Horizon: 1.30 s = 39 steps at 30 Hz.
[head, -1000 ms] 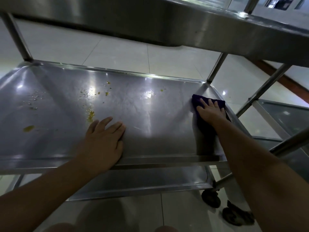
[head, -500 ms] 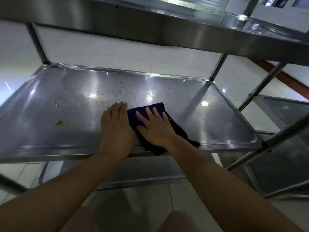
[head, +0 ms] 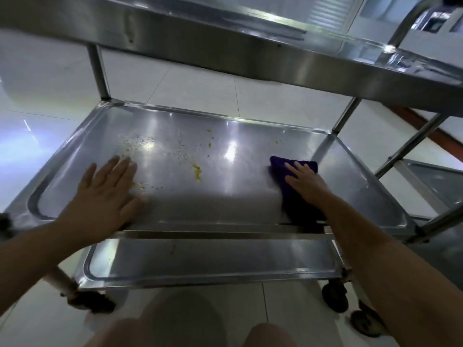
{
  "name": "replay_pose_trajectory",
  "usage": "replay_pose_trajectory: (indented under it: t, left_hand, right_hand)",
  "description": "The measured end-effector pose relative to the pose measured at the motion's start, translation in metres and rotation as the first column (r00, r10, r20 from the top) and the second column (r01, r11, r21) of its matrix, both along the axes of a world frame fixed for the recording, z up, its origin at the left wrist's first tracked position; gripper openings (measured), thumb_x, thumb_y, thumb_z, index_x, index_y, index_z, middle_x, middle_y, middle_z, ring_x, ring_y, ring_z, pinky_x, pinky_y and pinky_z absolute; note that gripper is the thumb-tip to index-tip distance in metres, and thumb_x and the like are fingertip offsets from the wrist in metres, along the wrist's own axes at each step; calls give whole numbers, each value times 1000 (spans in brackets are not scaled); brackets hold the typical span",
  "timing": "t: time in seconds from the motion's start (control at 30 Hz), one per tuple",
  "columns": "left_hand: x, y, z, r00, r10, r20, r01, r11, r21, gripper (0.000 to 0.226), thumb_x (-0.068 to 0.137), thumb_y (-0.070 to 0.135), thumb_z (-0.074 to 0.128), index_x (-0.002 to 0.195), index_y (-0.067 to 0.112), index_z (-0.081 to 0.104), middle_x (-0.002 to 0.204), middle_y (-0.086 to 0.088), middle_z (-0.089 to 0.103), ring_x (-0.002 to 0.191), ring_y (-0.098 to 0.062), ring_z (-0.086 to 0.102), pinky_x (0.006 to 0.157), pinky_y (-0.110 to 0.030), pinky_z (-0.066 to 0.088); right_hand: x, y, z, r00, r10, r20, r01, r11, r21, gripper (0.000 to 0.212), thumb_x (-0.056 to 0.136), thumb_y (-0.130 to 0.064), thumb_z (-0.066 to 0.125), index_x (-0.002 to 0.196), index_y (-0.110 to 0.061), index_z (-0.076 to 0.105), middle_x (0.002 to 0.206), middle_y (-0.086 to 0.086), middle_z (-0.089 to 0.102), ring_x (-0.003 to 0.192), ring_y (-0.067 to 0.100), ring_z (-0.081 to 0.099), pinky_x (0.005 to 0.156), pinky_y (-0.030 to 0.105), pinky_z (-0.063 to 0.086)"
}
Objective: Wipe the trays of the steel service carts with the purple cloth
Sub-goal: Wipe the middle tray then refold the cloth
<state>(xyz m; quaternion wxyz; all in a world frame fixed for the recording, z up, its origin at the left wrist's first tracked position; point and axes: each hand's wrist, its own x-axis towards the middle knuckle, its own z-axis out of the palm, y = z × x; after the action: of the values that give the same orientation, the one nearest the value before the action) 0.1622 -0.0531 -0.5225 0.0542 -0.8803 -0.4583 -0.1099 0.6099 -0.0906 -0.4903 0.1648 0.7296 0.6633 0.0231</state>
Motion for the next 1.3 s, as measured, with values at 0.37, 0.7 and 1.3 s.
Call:
replay_pose_trajectory:
  t: [0.37, 0.7, 1.3]
  left_hand:
    - [4, -2, 7, 999, -24, 48, 32, 981, -193, 120, 48, 99, -7, 142, 25, -22, 147, 10, -25, 137, -4, -26, 115, -34, -14]
    - [1, -5, 12, 998, -40, 57, 52, 976, -212, 133, 43, 102, 3, 148, 22, -19, 144, 11, -27, 131, -2, -28, 111, -32, -18]
    - [18, -24, 21, 997, 80, 5, -75, 955, -287, 132, 47, 101, 19, 150, 24, -9, 160, 0, -4, 137, -2, -16, 109, -23, -15]
  right_hand:
    - [-76, 47, 0, 829, -411, -380, 463, 885, 54, 57, 101, -42, 26, 154, -32, 6, 162, 6, -1, 149, 27, -5, 118, 49, -3]
    - [-217, 108, -6, 914, -77, -398, 114, 991, 69, 56, 101, -45, 18, 154, -32, 6, 162, 8, -2, 148, 30, -6, 116, 52, -5]
    - [-102, 47, -12, 917, 254, -308, -231, 967, 108, 54, 100, -44, 17, 153, -34, 16, 162, 0, 6, 149, 25, 2, 118, 47, 7]
